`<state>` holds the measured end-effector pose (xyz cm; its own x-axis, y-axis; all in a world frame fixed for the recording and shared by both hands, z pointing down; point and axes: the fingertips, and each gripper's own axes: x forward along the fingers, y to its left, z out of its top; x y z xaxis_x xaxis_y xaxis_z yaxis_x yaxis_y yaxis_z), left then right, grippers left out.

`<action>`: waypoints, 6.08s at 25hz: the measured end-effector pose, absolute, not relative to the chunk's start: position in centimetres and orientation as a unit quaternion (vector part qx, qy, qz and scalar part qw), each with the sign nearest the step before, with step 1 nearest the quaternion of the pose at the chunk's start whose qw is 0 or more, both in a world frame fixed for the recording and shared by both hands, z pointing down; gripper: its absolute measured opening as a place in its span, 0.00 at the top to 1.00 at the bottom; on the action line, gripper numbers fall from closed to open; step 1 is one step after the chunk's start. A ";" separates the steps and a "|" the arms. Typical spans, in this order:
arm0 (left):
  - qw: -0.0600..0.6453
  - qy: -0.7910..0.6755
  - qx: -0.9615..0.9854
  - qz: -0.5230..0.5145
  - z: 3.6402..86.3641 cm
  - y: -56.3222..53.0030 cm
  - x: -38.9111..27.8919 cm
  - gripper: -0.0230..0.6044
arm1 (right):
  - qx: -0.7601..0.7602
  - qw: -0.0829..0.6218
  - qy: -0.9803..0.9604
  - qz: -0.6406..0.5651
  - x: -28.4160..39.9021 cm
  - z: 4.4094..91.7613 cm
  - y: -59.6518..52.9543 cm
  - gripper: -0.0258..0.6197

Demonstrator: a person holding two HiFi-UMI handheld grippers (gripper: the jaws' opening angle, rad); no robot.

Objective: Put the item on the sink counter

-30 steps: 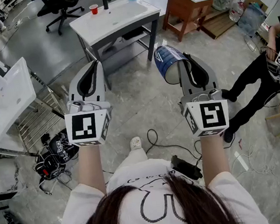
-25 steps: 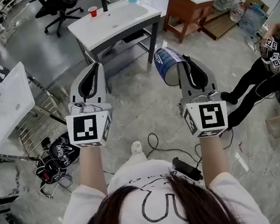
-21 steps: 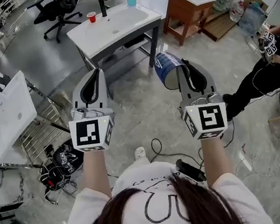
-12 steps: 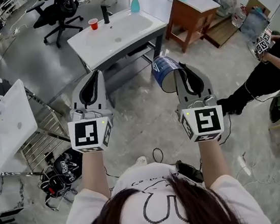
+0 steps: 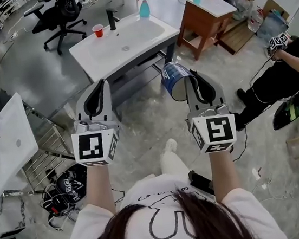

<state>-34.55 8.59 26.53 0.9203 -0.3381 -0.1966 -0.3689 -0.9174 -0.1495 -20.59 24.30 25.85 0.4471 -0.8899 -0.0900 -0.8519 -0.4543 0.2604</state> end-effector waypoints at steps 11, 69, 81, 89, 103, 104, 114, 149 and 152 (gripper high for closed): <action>0.096 0.207 -0.970 0.078 26.9 4.2 -28.0 0.95 | 0.835 0.074 -0.534 -0.115 -12.5 25.9 19.4 0.87; 0.057 0.352 -0.934 0.034 30.1 -32.4 5.0 0.95 | 0.745 0.120 -0.656 -0.031 26.7 31.6 -21.9 0.87; 0.045 0.361 -0.931 0.029 31.7 -39.2 7.3 0.95 | 0.695 0.181 -0.695 0.037 29.3 36.4 -30.5 0.87; 0.041 0.370 -0.928 0.019 32.5 -40.1 7.9 0.95 | 0.615 0.248 -0.744 0.081 30.2 39.0 -33.7 0.87; 0.031 0.436 -0.899 0.001 32.6 -40.2 9.1 0.95 | 0.419 0.401 -0.809 0.099 29.4 44.6 -38.5 0.87; 0.030 0.443 -0.896 0.001 32.6 -40.2 9.1 0.95 | 0.403 0.413 -0.811 0.097 29.3 45.1 -38.8 0.87; 0.034 0.499 -0.865 -0.022 33.0 -39.9 8.4 0.95 | 0.289 0.479 -0.819 0.131 28.6 50.4 -42.4 0.87; 0.044 0.515 -0.854 -0.067 35.0 -39.9 10.0 0.95 | 0.342 0.494 -0.764 0.234 30.4 58.4 -46.1 0.62; 0.046 0.514 -0.854 -0.066 34.6 -39.6 10.4 0.95 | 0.351 0.489 -0.766 0.226 30.7 57.9 -45.9 0.59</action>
